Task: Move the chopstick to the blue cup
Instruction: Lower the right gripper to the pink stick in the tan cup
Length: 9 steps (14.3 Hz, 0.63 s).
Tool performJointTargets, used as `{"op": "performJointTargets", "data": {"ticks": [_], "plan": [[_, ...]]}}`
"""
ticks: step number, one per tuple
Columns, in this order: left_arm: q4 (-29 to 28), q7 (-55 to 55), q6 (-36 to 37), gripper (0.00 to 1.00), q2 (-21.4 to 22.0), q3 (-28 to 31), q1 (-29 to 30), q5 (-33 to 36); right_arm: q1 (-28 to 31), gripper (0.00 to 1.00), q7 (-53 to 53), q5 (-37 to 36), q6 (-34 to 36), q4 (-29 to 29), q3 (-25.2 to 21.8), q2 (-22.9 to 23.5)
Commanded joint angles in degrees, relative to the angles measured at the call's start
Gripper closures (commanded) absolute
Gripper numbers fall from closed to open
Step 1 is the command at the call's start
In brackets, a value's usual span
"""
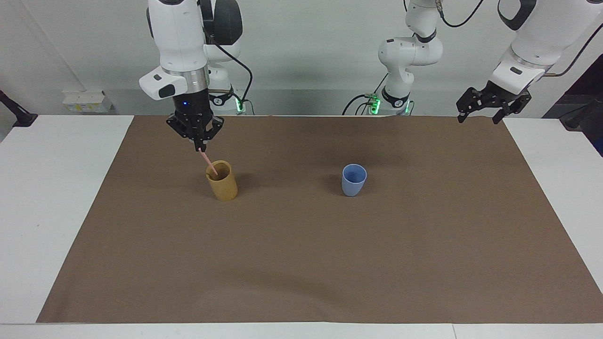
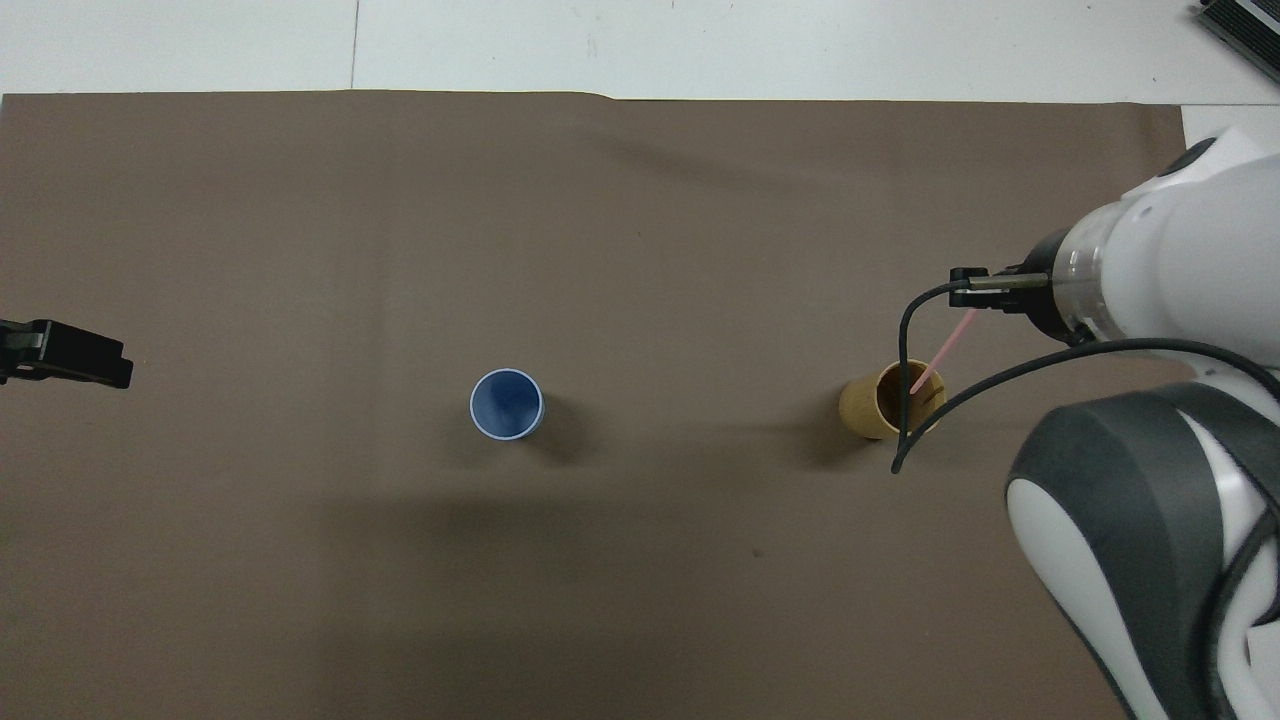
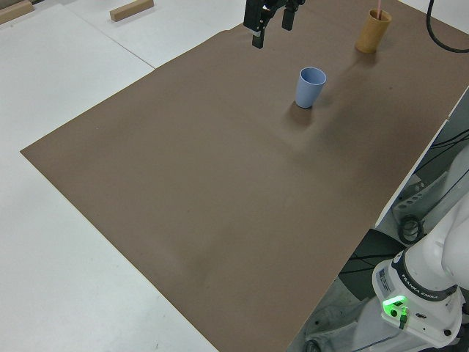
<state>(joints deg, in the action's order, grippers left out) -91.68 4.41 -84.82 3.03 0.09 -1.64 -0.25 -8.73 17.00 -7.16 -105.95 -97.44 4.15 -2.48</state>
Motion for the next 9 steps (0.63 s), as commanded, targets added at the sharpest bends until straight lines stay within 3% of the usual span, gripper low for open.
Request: {"op": "performJointTargets", "data": {"ticks": [1, 5, 9], "plan": [[0.27, 1.48, 0.62, 0.00, 0.31, -0.36, 1.03, -0.72, 0.03, 1.00, 1.11, 1.35, -0.05, -1.53, 0.51, -4.54], [-0.08, 1.39, 0.62, 0.00, 0.75, -0.44, 0.94, -0.72, -0.59, 1.00, 1.11, 8.73, 0.66, -1.26, 1.47, -8.59], [0.10, 0.86, 0.98, 0.00, 0.75, -0.79, 0.42, -0.72, -0.86, 1.00, 2.07, 11.63, -2.49, -1.18, 7.17, -10.27]]}}
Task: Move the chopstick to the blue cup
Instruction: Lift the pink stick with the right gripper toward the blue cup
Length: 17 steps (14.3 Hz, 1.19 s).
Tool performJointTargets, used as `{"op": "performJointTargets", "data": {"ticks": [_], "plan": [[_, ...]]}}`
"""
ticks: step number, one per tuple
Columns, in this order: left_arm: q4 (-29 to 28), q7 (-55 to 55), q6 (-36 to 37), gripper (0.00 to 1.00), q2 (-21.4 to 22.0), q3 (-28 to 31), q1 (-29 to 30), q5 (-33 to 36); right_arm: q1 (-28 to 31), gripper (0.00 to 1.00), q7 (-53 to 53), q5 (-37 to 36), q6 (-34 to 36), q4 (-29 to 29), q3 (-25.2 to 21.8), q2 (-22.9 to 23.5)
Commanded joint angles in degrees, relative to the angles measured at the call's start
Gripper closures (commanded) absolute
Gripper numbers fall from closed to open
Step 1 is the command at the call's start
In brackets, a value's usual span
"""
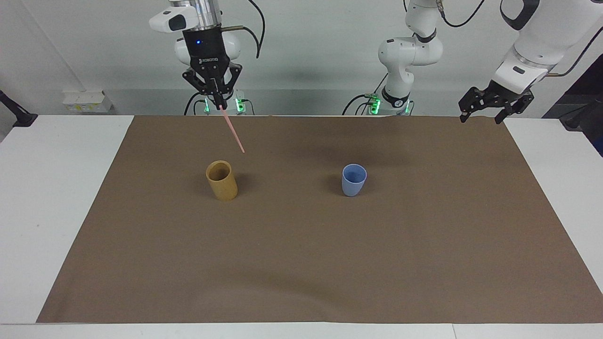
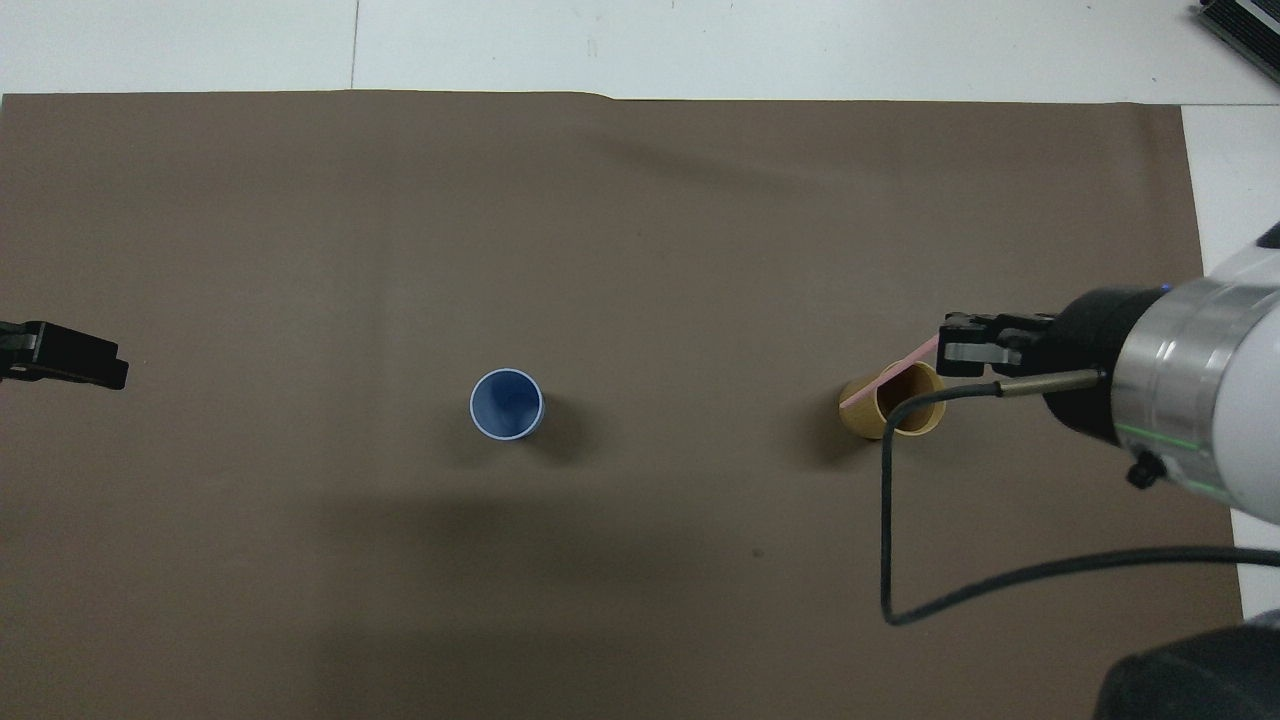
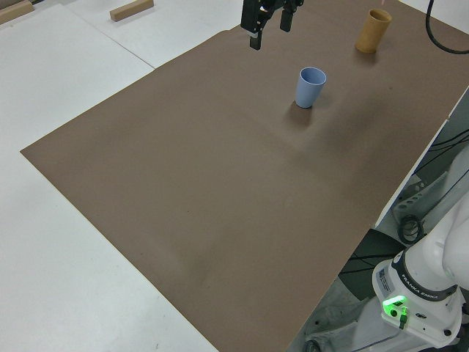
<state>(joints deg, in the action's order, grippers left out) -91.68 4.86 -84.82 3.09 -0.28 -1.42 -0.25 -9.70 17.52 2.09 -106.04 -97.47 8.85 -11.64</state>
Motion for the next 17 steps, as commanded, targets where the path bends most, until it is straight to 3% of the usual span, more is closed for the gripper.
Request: {"op": "performJointTargets", "data": {"ticks": [1, 5, 11, 17], "plan": [[0.10, 0.41, 0.89, 0.00, 0.69, -0.43, 0.10, -0.71, 0.04, 1.00, 2.25, 3.18, -4.51, -0.97, 3.62, -1.19], [0.19, 0.59, 0.62, 0.00, 0.69, -0.52, 0.19, -0.71, -1.19, 1.00, 10.84, 3.62, -11.19, -0.36, 8.45, -0.49], [0.19, 0.59, 0.71, 0.00, 0.69, -0.34, 0.72, -0.71, -7.24, 1.00, 21.74, 1.87, -16.57, 0.53, 9.25, 3.20], [0.19, 0.59, 0.71, 0.00, 0.69, -0.43, 0.72, -0.71, -14.02, 1.00, 30.38, -9.28, -19.91, 0.61, 9.34, 9.35]]}}
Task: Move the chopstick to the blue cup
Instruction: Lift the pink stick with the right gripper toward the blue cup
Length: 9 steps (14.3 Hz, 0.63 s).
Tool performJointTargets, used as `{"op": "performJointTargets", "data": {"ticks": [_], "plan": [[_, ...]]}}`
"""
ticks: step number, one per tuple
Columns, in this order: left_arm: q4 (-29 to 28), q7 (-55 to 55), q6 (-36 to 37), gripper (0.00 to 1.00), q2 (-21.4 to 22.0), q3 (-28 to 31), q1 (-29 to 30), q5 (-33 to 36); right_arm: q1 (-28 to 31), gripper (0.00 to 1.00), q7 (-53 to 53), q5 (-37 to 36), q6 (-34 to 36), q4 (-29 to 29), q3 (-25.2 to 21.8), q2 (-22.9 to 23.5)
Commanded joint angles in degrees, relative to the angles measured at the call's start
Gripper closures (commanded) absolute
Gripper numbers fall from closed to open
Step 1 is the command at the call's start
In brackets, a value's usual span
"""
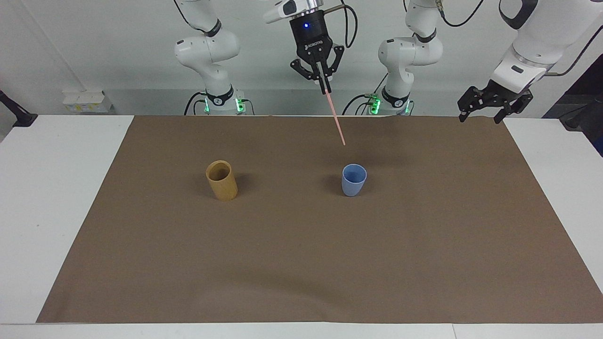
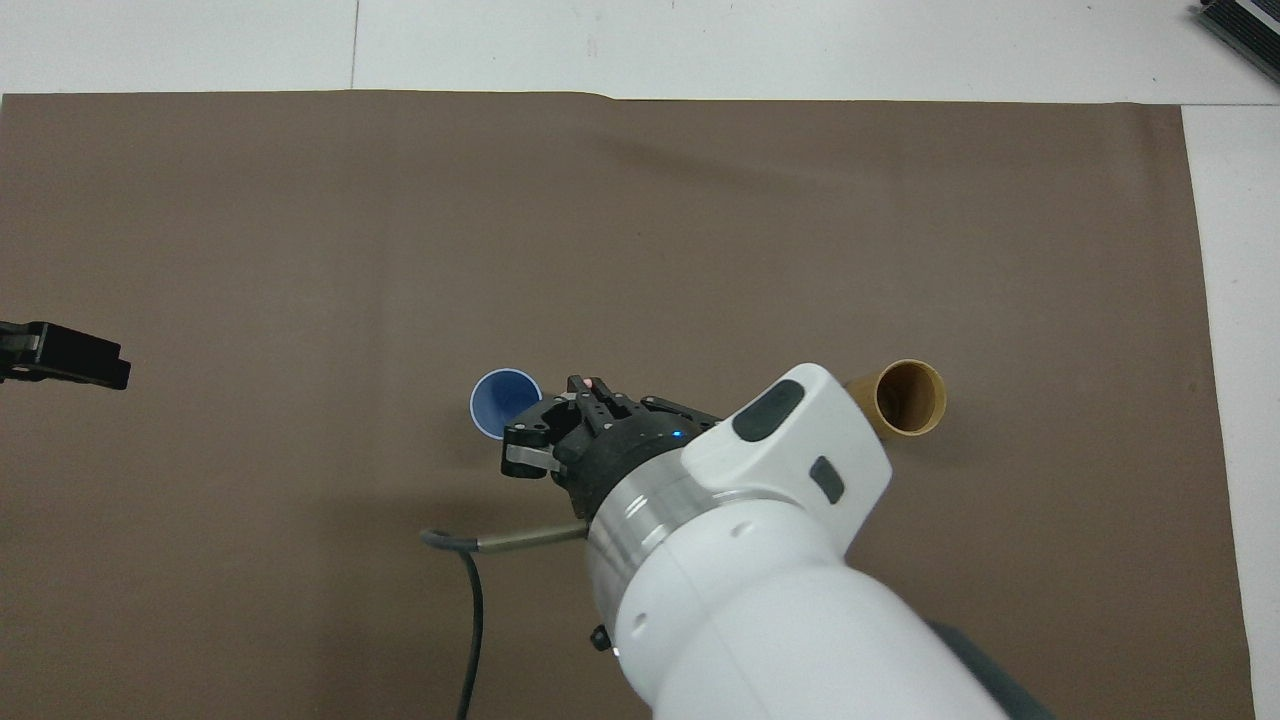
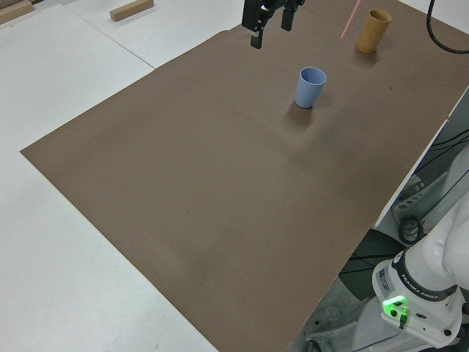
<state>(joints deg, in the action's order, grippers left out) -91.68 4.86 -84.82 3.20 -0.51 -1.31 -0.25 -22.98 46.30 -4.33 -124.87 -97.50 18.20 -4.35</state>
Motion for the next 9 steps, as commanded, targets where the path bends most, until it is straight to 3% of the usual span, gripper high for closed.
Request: {"op": "performJointTargets", "data": {"ticks": [1, 9], "plan": [[0.18, 0.59, 0.71, 0.00, 0.58, -0.11, 0.61, -0.71, -0.84, 1.00, 1.86, -3.22, -1.16, 0.39, -0.01, 2.32], [0.18, 0.59, 0.71, 0.00, 0.49, -0.19, 0.61, -0.71, -5.15, 1.00, 7.57, -10.33, -5.37, 0.12, -0.01, 9.08]]}}
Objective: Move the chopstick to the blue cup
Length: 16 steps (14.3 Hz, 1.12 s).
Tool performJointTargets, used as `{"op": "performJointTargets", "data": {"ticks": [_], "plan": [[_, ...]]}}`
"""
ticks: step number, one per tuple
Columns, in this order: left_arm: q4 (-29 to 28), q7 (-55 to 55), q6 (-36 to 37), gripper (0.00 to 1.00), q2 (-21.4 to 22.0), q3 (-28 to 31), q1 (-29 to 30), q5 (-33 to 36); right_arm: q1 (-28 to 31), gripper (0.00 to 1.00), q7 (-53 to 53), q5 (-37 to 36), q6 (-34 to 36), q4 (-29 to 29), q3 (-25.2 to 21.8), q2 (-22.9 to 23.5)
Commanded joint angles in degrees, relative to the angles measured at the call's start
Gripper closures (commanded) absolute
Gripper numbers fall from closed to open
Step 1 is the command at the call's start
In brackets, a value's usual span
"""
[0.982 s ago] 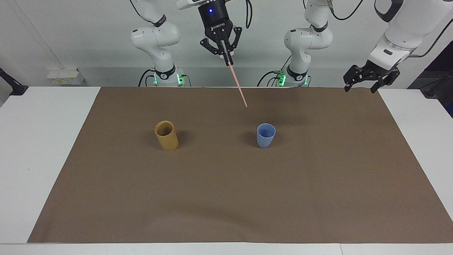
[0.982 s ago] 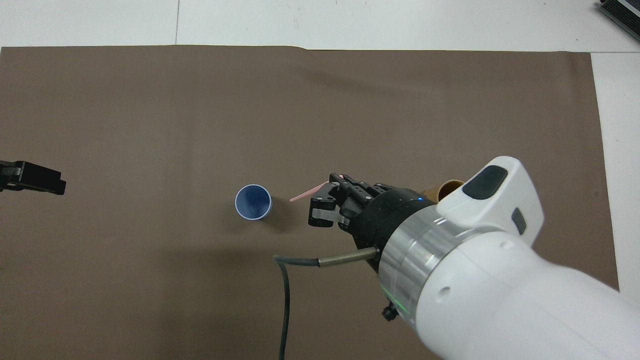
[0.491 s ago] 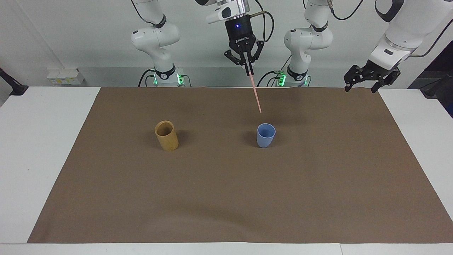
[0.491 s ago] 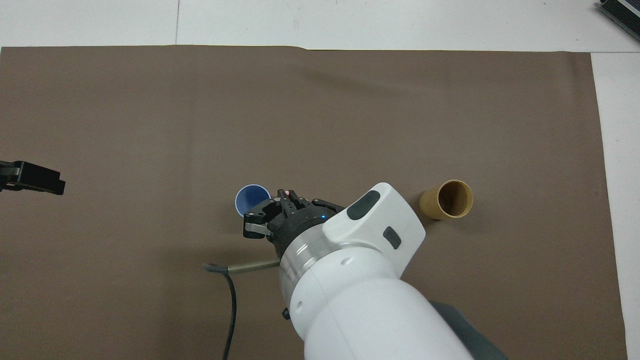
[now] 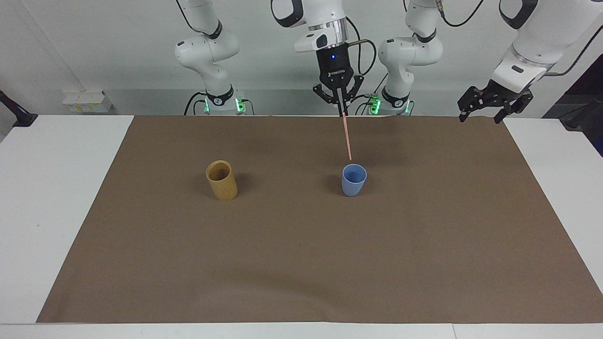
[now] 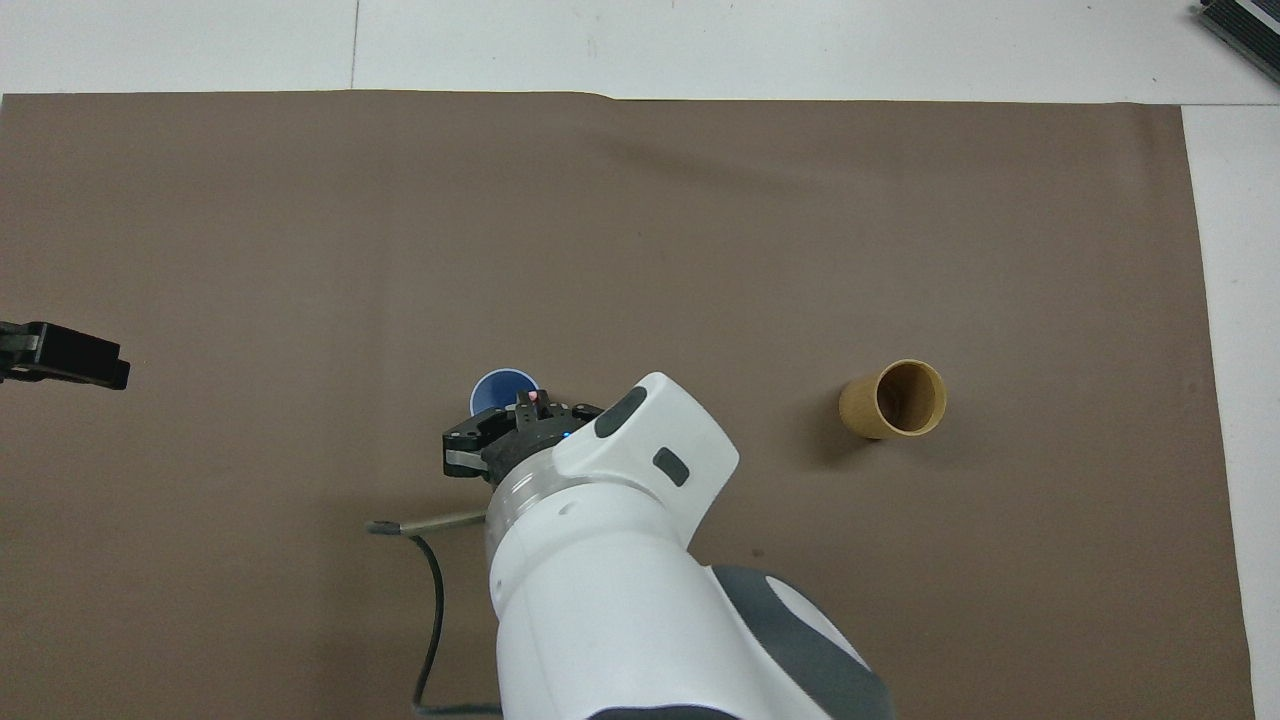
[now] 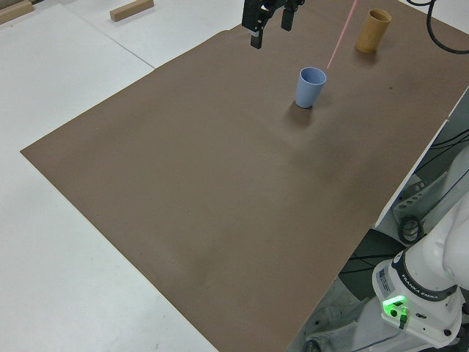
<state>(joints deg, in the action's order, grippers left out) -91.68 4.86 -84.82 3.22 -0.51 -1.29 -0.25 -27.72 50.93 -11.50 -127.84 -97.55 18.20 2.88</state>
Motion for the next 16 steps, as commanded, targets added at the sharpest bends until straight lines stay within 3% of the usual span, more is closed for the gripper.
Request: {"op": "performJointTargets", "data": {"ticks": [1, 10, 15, 16], "plan": [[0.18, 0.59, 0.71, 0.00, 0.47, -0.11, 0.58, -0.71, -0.41, 1.00, 4.16, -4.05, -3.55, 0.16, -0.01, 2.65], [0.18, 0.59, 0.71, 0.00, 0.55, -0.11, 0.58, -0.71, -0.32, 1.00, 4.70, -6.51, -8.65, -0.36, -0.01, 7.13], [0.18, 0.59, 0.71, 0.00, 0.55, -0.11, 0.58, -0.71, -0.23, 1.00, 4.61, -6.52, -7.87, -1.07, 0.08, 6.96], [0.18, 0.59, 0.71, 0.00, 0.55, -0.19, 0.58, -0.71, -0.23, 0.96, 4.61, -6.52, -7.87, -1.33, 0.16, 6.88]]}}
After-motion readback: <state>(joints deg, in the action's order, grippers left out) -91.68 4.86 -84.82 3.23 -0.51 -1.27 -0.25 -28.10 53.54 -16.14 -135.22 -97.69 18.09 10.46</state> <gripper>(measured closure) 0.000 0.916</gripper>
